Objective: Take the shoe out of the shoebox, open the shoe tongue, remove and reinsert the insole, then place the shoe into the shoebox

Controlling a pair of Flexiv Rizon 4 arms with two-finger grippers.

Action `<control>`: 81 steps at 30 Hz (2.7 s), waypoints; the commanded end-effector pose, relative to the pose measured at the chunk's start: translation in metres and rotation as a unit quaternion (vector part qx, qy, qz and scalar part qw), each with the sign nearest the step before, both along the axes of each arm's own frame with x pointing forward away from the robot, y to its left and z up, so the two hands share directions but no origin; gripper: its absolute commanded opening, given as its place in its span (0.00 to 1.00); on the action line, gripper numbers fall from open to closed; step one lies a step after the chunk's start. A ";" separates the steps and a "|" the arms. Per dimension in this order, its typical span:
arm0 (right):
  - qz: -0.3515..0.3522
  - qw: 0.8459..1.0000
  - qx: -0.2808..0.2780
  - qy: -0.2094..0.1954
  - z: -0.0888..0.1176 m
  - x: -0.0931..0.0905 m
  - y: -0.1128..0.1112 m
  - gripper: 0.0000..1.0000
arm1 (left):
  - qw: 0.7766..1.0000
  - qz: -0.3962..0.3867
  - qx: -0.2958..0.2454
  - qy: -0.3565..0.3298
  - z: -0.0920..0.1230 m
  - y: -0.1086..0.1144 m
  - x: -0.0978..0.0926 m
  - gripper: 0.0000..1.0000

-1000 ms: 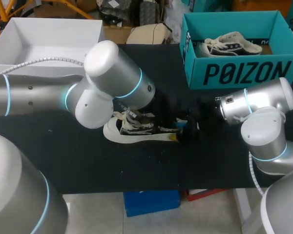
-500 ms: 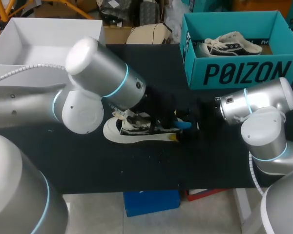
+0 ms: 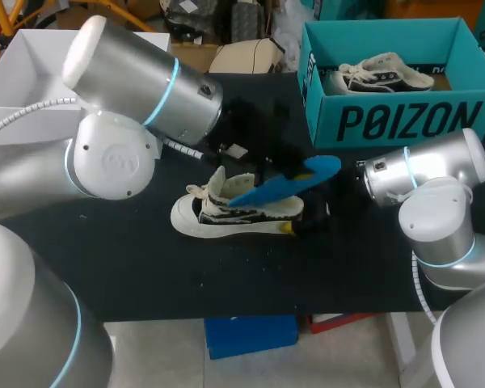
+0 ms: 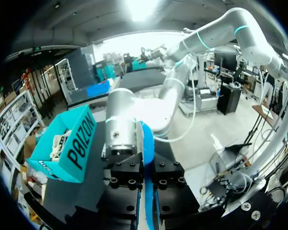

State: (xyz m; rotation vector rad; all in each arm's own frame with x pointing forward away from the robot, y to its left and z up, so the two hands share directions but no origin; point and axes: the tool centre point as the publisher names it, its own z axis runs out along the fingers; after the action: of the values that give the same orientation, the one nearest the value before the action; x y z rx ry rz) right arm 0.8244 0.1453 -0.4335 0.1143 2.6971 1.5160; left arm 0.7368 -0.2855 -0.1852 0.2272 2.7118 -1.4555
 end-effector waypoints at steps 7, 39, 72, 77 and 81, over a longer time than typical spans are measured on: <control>0.000 1.000 -0.001 0.000 -0.003 0.001 -0.001 0.00 | 0.994 -0.041 -0.094 0.047 0.079 0.040 0.004 0.00; 0.000 1.000 -0.001 0.000 -0.003 0.001 -0.001 0.00 | 0.960 0.000 -0.240 0.142 0.132 0.045 -0.015 0.00; 0.000 1.000 -0.001 0.000 -0.003 0.001 -0.001 0.00 | 0.900 -0.064 -0.377 0.209 0.266 0.040 -0.058 0.00; 0.000 1.000 -0.001 0.000 -0.003 0.001 -0.001 0.00 | 0.901 -0.071 -0.380 0.199 0.276 0.040 -0.059 0.00; 0.000 1.000 -0.001 0.000 -0.003 0.001 -0.001 0.00 | 0.893 -0.080 -0.393 0.204 0.282 0.039 -0.059 0.00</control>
State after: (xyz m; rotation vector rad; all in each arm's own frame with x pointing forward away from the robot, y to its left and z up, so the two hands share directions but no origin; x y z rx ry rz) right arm 0.8244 0.1453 -0.4335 0.1142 2.6971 1.5160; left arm 0.6749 -0.2410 0.0957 0.0944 2.1097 -2.7536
